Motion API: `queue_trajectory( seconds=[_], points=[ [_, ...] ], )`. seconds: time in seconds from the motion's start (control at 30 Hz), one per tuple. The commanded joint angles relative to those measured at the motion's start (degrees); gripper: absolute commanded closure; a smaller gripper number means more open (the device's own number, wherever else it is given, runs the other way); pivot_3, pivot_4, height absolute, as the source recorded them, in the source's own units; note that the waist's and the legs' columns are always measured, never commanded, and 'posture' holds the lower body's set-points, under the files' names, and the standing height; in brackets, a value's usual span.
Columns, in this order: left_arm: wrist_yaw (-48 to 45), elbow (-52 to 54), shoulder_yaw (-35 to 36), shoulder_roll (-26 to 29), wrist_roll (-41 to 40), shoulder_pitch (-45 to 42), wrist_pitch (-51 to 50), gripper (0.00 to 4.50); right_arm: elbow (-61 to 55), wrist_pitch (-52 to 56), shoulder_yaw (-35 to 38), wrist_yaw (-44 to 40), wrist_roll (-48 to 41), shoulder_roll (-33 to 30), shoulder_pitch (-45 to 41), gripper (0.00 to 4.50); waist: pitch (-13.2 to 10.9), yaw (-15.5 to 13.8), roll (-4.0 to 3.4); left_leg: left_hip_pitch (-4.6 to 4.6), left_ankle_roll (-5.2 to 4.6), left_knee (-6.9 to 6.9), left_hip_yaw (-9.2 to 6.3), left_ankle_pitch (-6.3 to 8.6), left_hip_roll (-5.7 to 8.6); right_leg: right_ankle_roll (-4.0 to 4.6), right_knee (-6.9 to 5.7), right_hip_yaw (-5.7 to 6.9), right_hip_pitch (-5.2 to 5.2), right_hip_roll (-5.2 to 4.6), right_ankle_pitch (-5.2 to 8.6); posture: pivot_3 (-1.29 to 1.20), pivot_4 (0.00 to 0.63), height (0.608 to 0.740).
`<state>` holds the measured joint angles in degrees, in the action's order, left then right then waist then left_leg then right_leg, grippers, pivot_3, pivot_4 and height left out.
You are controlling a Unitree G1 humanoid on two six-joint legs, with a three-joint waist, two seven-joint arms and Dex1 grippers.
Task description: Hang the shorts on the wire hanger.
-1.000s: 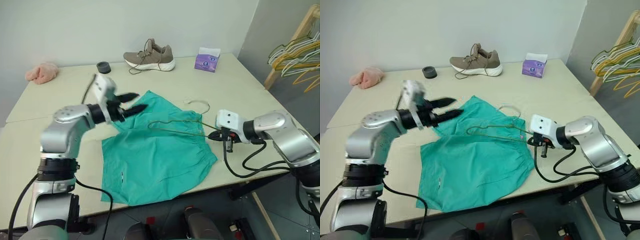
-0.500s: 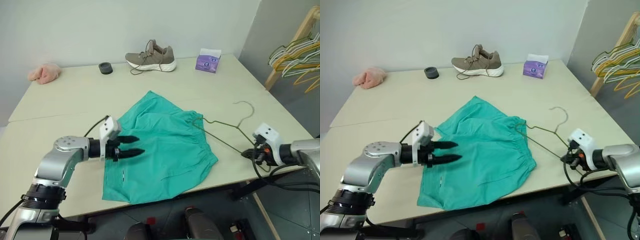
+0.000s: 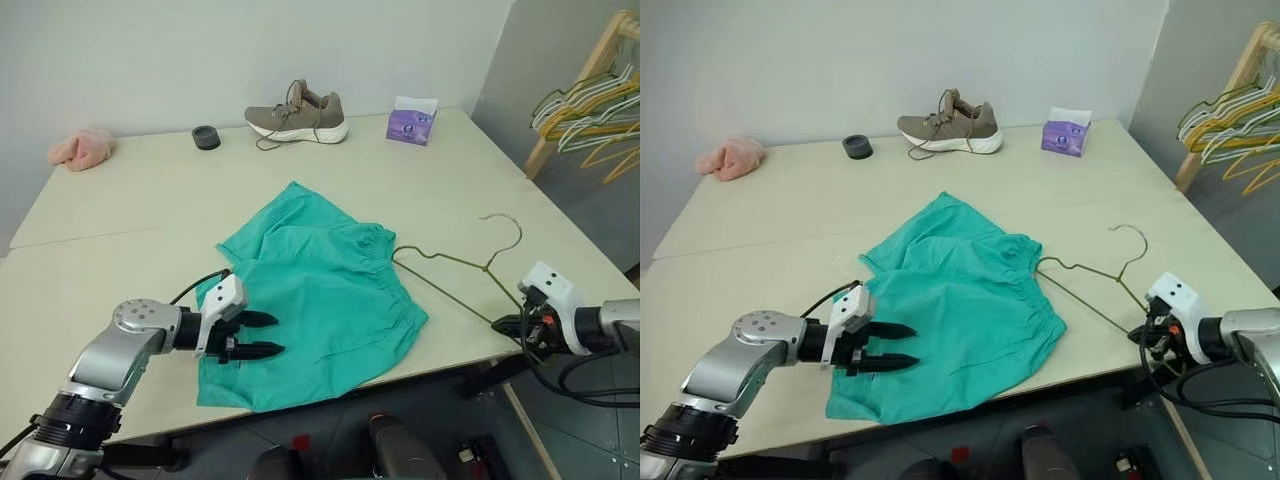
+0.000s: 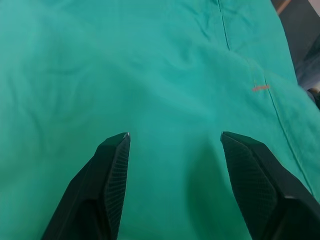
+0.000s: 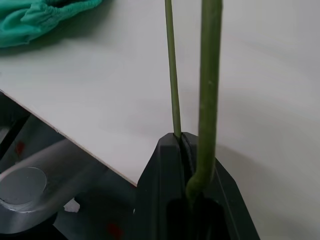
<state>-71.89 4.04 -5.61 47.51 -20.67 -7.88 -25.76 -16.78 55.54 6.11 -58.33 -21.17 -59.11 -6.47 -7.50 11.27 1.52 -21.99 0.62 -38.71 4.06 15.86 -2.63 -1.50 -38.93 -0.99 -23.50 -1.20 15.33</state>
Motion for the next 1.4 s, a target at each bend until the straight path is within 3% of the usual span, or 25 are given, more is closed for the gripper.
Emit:
queue_trajectory(
  seconds=[0.03, 0.3, 0.6, 0.8, 1.17, 1.4],
  points=[
    [0.49, 4.04, -0.02, 0.67, -0.16, 0.91, -0.27, 1.45, -3.02, -0.04, 2.58, -1.21, -2.63, -1.86, -0.78, 4.5, -0.03, -0.05, 0.06, 0.0, -0.01, 0.0, 0.0, 0.0, -0.01, 0.0, 0.0, 0.01, 0.0, 0.0, 0.0, -0.25, 0.119, 0.74],
    [1.07, 7.47, 0.13, 1.04, -0.69, 1.92, -2.7, 1.45, -9.11, 0.53, 2.39, -3.06, -6.86, -3.73, 4.17, 4.5, -0.06, -0.22, 0.1, 0.0, -0.01, 0.0, -0.03, 0.01, -0.02, 0.06, -0.01, 0.05, 0.01, 0.0, 0.03, -0.25, 0.124, 0.74],
    [0.7, 9.02, -0.31, 1.08, -0.83, 1.46, -3.86, 1.45, -2.86, 2.26, 7.4, -0.2, -8.17, -3.5, 5.33, 4.5, -0.13, -0.18, 0.22, 0.0, -0.01, 0.0, -0.03, 0.01, -0.02, 0.15, -0.01, 0.06, 0.01, 0.0, 0.09, -0.25, 0.126, 0.74],
    [0.36, 7.96, -0.9, 0.46, -0.65, 0.87, -2.81, 1.45, -1.95, 2.91, 5.41, -0.9, -8.77, -3.25, 6.11, 4.5, -0.15, -0.15, 0.24, 0.01, -0.02, 0.01, -0.03, 0.01, -0.03, 0.17, -0.01, 0.05, 0.01, 0.01, 0.1, -0.26, 0.13, 0.74],
    [10.95, 2.04, 6.22, -9.39, -1.27, -6.56, 4.57, 1.45, -1.12, 5.61, -2.02, -3.52, -11.12, -4.12, 1.9, 4.5, -0.34, -0.49, 0.49, -0.01, -0.03, 0.0, -0.04, 0.02, -0.02, 0.17, -0.01, 0.05, 0.02, 0.01, 0.1, -0.23, 0.125, 0.74],
    [20.72, -5.61, 10.34, -12.9, 3.44, -11.73, 13.86, 1.45, 3.83, 14.84, -3.41, -0.98, -15.62, 0.62, -6.6, 4.5, -0.4, -0.4, 0.59, 0.01, -0.03, 0.0, -0.05, 0.01, -0.03, 0.17, -0.02, 0.04, 0.03, 0.04, 0.08, -0.22, 0.123, 0.74]
  ],
)
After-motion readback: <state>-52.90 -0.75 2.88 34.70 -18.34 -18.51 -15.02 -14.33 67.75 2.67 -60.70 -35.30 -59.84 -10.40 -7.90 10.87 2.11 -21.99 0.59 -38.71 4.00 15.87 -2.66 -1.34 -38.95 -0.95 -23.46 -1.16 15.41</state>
